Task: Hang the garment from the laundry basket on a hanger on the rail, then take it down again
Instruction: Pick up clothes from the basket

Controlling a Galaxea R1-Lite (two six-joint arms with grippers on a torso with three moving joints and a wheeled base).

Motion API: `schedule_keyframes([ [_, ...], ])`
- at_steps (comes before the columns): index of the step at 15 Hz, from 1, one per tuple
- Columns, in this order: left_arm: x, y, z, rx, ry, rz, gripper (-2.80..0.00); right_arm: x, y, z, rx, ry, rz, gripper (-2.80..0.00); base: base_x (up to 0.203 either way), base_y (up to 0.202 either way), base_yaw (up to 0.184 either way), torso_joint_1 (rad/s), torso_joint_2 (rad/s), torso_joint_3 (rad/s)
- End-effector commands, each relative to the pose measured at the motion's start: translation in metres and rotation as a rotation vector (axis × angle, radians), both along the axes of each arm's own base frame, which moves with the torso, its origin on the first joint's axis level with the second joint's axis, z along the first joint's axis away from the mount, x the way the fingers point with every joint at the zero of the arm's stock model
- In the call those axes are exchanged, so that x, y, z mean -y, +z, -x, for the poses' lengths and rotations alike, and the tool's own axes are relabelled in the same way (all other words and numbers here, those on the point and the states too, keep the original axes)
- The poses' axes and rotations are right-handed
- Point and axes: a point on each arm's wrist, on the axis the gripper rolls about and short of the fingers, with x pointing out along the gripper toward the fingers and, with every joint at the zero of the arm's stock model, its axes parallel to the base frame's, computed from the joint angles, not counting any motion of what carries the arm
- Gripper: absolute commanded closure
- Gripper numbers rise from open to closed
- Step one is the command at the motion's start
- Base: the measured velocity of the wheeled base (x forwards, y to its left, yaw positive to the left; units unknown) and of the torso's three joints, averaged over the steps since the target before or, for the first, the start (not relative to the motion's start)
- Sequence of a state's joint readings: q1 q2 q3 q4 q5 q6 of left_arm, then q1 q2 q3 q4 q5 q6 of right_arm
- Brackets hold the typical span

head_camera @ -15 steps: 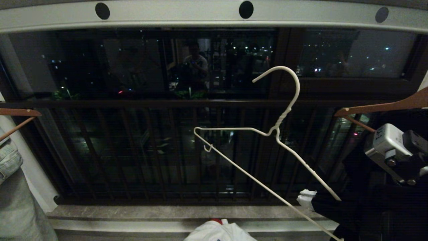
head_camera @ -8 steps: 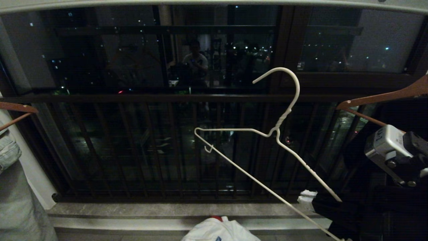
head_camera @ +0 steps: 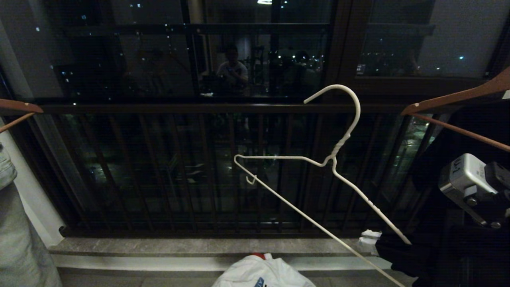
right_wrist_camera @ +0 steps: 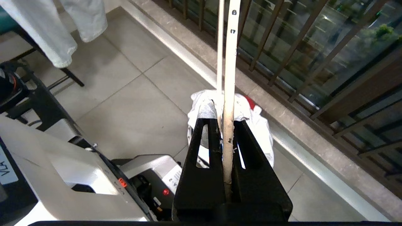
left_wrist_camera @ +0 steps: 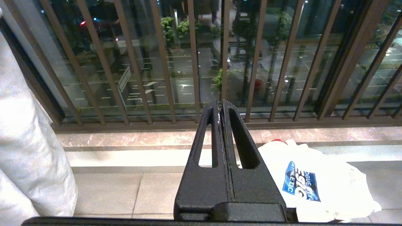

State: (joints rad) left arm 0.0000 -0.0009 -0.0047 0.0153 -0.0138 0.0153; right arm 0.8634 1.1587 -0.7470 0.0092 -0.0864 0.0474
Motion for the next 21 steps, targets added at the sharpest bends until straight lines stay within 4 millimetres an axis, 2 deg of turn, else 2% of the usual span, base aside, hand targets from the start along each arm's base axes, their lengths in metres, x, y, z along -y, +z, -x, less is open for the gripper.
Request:
schedule_keyframes([
  [1,0.0000,0.0000,-0.0001,-0.001,0.000,0.000,0.00,0.0007,-0.0003,0.0006,0.001,-0.001,0.000,0.00,0.000,0.000,0.000,-0.162,0.35,0.194],
  [7,0.0000,0.0000,-0.0001,-0.001,0.000,0.000,0.00,0.0015,-0.0006,0.0010,0.001,-0.002,0.000,0.00,0.000,0.000,0.000,-0.169,0.38,0.204],
  [21,0.0000,0.0000,-0.0001,-0.001,0.000,0.000,0.00,0.0005,-0.0084,0.0005,-0.019,0.001,0.023,0.00,0.000,0.000,0.000,-0.220,0.53,0.308],
])
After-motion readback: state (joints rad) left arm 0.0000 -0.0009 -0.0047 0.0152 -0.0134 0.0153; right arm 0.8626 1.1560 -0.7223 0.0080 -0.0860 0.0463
